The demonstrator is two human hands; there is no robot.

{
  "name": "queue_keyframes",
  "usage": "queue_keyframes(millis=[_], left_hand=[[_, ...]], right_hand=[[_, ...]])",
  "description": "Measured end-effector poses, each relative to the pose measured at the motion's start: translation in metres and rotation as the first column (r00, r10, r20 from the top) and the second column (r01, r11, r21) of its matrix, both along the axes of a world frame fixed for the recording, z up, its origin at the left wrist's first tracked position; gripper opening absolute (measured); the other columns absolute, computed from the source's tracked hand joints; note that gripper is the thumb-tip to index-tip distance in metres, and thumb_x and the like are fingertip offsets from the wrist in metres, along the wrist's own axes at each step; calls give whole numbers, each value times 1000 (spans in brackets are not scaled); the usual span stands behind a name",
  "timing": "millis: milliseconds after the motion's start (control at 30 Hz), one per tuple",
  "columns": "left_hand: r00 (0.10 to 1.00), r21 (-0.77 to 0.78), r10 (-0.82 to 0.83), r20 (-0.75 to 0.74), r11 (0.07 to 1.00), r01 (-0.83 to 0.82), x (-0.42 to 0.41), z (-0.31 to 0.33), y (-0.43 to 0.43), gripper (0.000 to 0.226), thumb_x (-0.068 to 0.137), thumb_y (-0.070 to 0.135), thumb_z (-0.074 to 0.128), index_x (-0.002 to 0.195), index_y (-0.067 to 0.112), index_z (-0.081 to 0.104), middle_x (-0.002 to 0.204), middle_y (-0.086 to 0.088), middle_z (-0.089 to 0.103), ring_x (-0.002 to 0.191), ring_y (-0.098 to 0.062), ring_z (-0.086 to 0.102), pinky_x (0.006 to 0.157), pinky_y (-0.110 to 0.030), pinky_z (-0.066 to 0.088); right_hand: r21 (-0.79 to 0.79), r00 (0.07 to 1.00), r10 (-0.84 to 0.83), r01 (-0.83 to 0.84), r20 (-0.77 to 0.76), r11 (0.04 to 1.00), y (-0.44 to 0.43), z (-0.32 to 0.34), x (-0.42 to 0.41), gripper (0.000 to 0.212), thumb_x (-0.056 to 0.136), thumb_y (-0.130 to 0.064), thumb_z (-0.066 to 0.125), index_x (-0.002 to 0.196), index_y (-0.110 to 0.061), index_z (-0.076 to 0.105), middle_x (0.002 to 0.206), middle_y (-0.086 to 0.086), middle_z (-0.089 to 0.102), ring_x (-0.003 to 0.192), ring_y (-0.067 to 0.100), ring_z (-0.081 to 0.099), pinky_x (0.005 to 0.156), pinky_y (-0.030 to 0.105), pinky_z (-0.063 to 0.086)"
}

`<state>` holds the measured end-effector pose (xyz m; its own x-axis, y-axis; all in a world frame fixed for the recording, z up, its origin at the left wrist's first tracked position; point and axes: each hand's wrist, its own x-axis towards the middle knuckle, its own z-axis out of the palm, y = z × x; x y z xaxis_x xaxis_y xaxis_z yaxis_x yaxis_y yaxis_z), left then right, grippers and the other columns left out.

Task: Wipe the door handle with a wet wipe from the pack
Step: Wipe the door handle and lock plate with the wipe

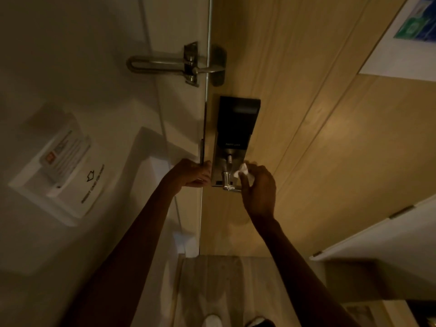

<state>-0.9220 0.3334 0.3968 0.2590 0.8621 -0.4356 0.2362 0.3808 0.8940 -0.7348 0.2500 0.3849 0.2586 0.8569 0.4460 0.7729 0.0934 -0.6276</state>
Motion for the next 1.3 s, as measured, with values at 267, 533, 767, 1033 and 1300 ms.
queue_keyframes(millis=[267,533,767,1033,1300], left_hand=[[1000,45,-11,15,999,10,1,4,-3,53,95,43,49,116,-3,64,114,-17,70,102,-21,69,78,-21,58],[1000,33,-2,15,999,2,1,0,1,49,95,42,52,112,-1,67,113,-17,71,101,-21,70,85,-29,57],[1000,33,13,17,999,-13,2,-3,2,46,94,41,54,110,0,68,110,-16,72,100,-20,71,81,-26,58],[999,14,36,9,999,-37,3,-7,4,44,93,40,58,112,1,67,110,-15,72,95,-17,71,80,-25,59],[999,-17,39,23,999,-39,5,-10,9,47,92,38,58,116,-3,64,115,-18,69,98,-22,70,78,-25,59]], right_hand=[[106,986,120,-108,-114,988,-9,-11,-17,18,97,-15,61,109,-7,72,103,9,73,88,18,69,71,32,58],[54,973,230,-229,-15,972,-12,-24,-21,21,89,-15,70,110,-14,71,113,2,71,99,12,67,85,24,56],[71,958,285,-283,-26,957,-14,-24,-13,23,95,-34,60,98,-17,74,96,-3,75,87,-1,65,77,19,54],[35,949,317,-316,-4,948,-13,-34,-10,18,88,-23,72,105,-26,68,101,-7,71,93,-13,56,83,5,45],[147,909,63,-134,412,980,-20,-54,-15,33,90,-32,69,113,-9,70,119,10,71,114,24,66,109,46,43]])
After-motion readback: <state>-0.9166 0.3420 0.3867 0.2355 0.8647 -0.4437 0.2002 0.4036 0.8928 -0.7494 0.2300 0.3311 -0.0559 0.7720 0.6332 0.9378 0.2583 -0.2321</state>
